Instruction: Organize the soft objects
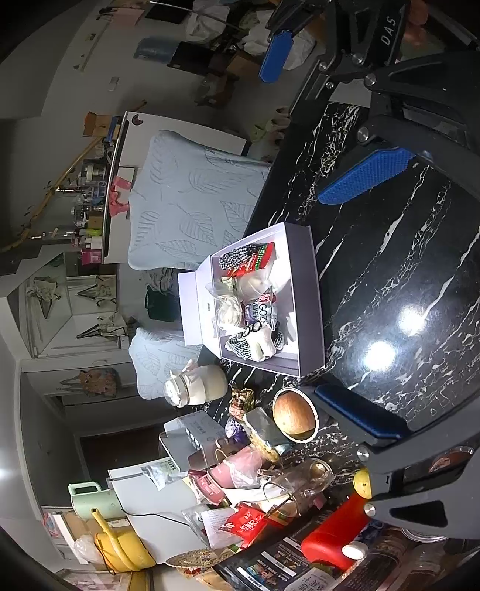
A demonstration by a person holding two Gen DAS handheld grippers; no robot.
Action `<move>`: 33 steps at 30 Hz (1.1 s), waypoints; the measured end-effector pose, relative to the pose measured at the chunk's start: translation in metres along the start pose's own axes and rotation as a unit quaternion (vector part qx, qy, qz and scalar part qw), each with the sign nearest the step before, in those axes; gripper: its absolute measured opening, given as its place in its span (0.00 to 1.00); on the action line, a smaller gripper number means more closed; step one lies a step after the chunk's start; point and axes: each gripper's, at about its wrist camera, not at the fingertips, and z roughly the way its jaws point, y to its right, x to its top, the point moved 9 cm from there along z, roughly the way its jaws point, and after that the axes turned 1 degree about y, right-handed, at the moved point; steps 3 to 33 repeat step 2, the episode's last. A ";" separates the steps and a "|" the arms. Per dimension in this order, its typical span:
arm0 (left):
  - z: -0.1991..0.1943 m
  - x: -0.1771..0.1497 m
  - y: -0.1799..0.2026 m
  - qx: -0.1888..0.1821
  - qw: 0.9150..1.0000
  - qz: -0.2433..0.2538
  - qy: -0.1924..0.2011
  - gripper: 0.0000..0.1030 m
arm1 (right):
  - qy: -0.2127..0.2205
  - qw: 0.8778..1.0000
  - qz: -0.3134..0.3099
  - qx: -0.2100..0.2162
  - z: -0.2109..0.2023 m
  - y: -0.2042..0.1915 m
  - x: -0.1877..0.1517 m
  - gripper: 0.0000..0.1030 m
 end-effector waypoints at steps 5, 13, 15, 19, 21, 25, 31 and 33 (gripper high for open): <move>0.003 -0.001 0.000 -0.002 1.000 -0.003 -0.004 0.97 | -0.002 1.000 0.002 0.001 0.001 0.001 -0.001 0.80; 0.003 -0.001 0.000 -0.002 1.000 -0.003 -0.004 0.97 | -0.002 1.000 0.002 0.001 0.001 0.001 -0.001 0.80; 0.003 -0.001 0.000 -0.002 1.000 -0.003 -0.004 0.97 | -0.002 1.000 0.002 0.001 0.001 0.001 -0.001 0.80; 0.003 -0.001 0.000 -0.002 1.000 -0.003 -0.004 0.97 | -0.002 1.000 0.002 0.001 0.001 0.001 -0.001 0.80; 0.003 -0.001 0.000 -0.002 1.000 -0.003 -0.004 0.97 | -0.002 1.000 0.002 0.001 0.001 0.001 -0.001 0.80; 0.003 -0.001 0.000 -0.002 1.000 -0.003 -0.004 0.97 | -0.002 1.000 0.002 0.001 0.001 0.001 -0.001 0.80; 0.003 -0.001 0.000 -0.002 1.000 -0.003 -0.004 0.97 | -0.002 1.000 0.002 0.001 0.001 0.001 -0.001 0.80; 0.003 -0.001 0.000 -0.002 1.000 -0.003 -0.004 0.97 | -0.002 1.000 0.002 0.001 0.001 0.001 -0.001 0.80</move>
